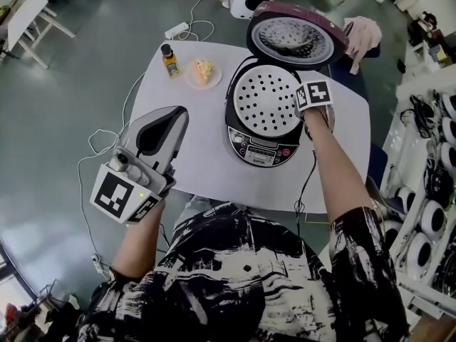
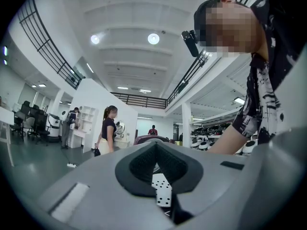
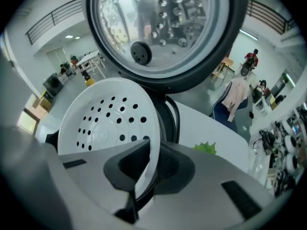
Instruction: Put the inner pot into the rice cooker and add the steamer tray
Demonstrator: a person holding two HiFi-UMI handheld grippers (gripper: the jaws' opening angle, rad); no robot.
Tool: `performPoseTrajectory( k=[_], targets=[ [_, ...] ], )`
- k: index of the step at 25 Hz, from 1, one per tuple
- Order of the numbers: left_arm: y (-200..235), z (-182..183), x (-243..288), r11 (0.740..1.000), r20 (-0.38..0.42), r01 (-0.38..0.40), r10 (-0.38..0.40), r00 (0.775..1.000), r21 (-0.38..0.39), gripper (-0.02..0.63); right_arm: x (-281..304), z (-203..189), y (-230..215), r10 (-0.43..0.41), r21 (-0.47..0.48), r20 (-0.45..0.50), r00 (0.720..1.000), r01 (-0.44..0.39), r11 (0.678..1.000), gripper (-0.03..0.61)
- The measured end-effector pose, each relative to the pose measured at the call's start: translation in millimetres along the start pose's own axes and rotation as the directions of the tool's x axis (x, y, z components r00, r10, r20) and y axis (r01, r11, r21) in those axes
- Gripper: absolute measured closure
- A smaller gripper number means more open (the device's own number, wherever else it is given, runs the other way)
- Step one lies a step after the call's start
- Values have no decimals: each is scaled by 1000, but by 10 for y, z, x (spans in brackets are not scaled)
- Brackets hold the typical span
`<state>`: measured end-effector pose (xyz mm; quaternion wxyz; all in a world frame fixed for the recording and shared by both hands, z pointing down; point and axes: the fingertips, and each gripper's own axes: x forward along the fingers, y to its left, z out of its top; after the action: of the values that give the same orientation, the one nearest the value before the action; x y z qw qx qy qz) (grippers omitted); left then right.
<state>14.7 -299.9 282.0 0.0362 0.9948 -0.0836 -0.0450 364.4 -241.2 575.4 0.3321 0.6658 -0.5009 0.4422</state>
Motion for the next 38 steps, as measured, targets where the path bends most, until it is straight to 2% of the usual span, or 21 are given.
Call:
performPoseTrajectory(
  k=[5, 12, 16, 19, 21, 24, 28, 34, 38],
  targets=[
    [-2, -12, 5, 1000, 7, 10, -10, 1000, -3, 609, 21, 3, 39, -75, -170, -21, 997, 70, 983, 560],
    [-51, 5, -20, 1000, 5, 21, -21, 1000, -2, 609, -20, 4, 63, -117, -267, -2, 993, 112, 957, 543],
    [-64, 31, -58, 1000, 1, 26, -26, 1000, -1, 609, -66, -7, 85, -106, -257, 5, 994, 104, 961, 540],
    [-85, 42, -77, 1000, -1, 30, -30, 1000, -1, 609, -75, -44, 100, -73, -237, 4, 997, 72, 969, 506],
    [-107, 48, -86, 999, -1, 33, -33, 999, -1, 609, -79, -62, 110, -55, -223, 17, 998, 57, 973, 448],
    [-130, 49, -102, 999, -1, 35, -35, 999, 0, 609, -65, -65, 175, -36, -224, 37, 999, 43, 974, 405],
    [-153, 48, -136, 999, -3, 38, -38, 999, 2, 609, -79, -68, 194, -52, -240, 57, 997, 64, 969, 325],
    [-172, 37, -130, 999, -8, 43, -43, 999, 1, 609, -190, -27, 124, -40, -196, 115, 993, 62, 979, 314],
    [-242, 61, -66, 998, -6, 64, -64, 998, 5, 609, -409, 75, 100, -2, -141, 204, 979, 32, 990, 314]
  ],
)
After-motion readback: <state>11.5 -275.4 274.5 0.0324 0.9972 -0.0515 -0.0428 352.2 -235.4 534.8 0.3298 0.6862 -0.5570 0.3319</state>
